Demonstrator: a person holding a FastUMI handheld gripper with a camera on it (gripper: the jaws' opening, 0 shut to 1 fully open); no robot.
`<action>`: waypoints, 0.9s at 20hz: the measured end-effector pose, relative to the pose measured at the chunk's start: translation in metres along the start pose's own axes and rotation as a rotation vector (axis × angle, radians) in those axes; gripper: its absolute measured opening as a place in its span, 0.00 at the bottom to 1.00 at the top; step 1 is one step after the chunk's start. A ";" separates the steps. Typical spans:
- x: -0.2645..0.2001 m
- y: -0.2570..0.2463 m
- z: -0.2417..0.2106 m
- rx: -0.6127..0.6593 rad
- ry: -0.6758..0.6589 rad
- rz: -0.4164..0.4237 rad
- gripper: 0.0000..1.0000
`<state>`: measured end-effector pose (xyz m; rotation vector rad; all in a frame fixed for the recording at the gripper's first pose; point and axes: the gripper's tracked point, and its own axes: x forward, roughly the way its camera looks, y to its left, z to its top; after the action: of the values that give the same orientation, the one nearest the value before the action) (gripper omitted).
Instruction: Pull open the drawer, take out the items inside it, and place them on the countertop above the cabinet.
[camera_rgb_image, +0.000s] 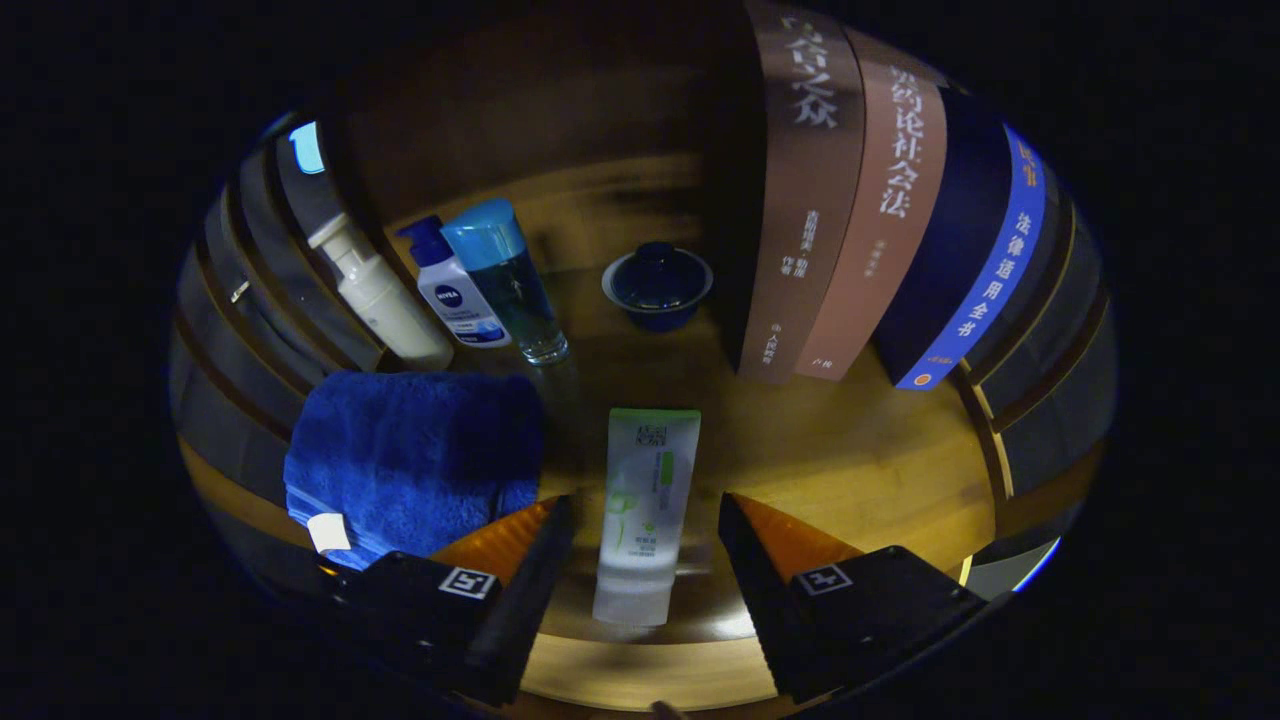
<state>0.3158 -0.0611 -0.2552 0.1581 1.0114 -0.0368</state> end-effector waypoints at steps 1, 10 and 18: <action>-0.007 0.000 0.000 -0.004 -0.016 -0.002 0.97; -0.129 0.009 -0.044 -0.018 -0.315 0.073 0.99; -0.240 0.011 -0.138 -0.060 -0.664 0.109 0.99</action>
<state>0.0736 -0.0394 -0.1231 0.1328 0.3399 0.0398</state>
